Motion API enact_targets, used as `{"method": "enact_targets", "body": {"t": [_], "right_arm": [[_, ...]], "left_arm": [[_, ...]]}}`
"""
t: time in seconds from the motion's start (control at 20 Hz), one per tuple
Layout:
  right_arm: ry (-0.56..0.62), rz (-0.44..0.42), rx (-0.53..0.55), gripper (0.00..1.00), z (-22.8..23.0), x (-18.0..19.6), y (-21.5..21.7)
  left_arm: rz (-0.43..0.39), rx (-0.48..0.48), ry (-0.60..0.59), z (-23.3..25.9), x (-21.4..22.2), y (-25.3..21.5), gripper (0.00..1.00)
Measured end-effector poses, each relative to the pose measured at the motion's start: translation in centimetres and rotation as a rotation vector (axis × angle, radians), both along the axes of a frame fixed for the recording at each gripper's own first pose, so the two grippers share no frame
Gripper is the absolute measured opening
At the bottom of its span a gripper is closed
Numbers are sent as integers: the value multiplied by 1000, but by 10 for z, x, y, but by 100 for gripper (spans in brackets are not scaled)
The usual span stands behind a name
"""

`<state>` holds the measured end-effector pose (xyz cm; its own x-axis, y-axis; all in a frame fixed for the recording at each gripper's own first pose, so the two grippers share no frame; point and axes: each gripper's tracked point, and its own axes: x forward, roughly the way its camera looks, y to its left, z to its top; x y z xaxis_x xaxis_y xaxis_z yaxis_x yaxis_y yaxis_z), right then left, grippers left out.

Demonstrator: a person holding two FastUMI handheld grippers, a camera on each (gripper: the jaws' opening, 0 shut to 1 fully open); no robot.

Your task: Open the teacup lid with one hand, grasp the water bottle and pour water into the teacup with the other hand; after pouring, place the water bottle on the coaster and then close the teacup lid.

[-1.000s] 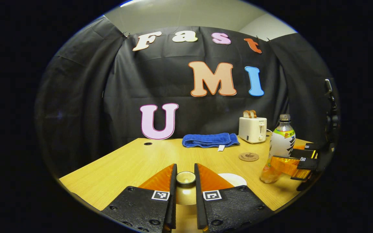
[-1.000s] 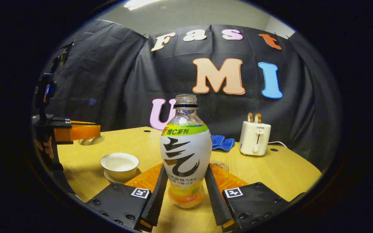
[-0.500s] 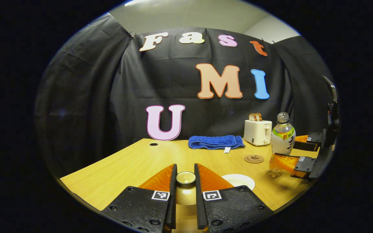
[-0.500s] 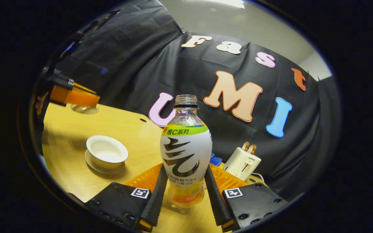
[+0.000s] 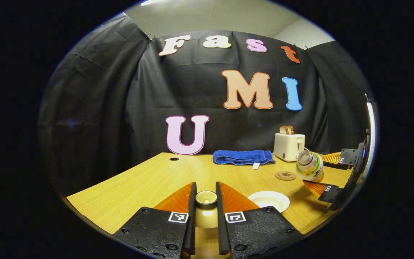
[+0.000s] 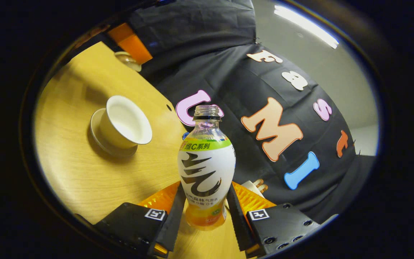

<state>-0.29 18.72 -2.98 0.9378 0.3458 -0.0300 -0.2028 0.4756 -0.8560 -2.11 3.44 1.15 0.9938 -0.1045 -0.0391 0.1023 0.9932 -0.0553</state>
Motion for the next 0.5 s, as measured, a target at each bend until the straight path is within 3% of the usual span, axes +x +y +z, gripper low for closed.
{"method": "enact_targets", "body": {"t": [0.5], "right_arm": [[-88, 46, -286, 68, -16, 4, 10]], "left_arm": [[-10, -7, -7, -1, 4, 5, 22]]}}
